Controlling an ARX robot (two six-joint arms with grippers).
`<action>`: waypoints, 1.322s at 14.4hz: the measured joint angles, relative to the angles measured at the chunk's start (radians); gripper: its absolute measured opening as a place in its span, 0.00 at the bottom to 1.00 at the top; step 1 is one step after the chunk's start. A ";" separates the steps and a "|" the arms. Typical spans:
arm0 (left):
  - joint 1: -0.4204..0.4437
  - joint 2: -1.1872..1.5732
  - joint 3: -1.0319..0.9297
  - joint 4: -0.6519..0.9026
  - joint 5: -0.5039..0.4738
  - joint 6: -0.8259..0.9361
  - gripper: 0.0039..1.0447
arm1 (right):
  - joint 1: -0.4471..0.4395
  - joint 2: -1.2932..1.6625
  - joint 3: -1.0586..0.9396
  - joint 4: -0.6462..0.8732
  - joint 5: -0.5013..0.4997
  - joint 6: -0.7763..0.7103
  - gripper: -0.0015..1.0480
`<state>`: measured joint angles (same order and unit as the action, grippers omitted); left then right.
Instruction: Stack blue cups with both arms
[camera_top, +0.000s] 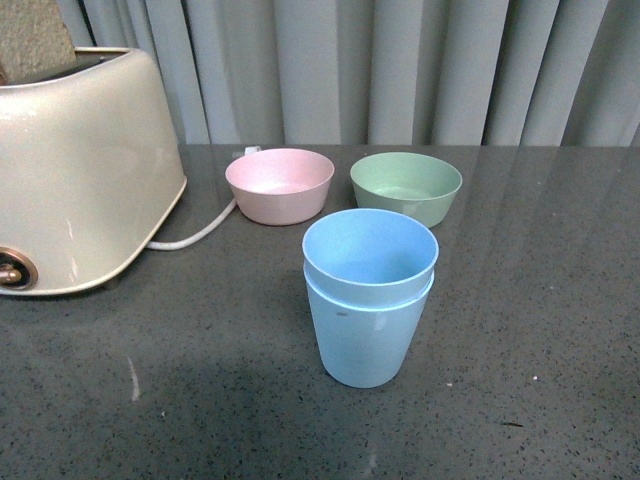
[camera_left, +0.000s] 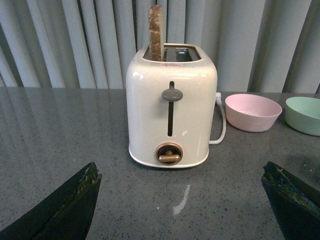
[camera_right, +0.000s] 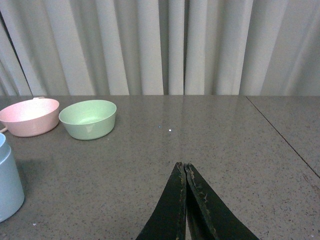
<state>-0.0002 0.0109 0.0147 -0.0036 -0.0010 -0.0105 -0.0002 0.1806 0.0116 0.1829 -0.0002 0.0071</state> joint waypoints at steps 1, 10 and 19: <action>0.000 0.000 0.000 0.000 0.000 0.000 0.94 | 0.000 -0.022 0.000 -0.032 0.000 0.000 0.02; 0.000 0.000 0.000 0.000 0.000 0.000 0.94 | 0.000 -0.176 0.001 -0.188 0.000 -0.001 0.14; 0.000 0.000 0.000 0.000 0.000 0.000 0.94 | 0.000 -0.176 0.001 -0.188 0.000 -0.001 0.94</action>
<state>-0.0002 0.0109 0.0147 -0.0036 -0.0006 -0.0105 -0.0002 0.0044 0.0128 -0.0048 -0.0006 0.0063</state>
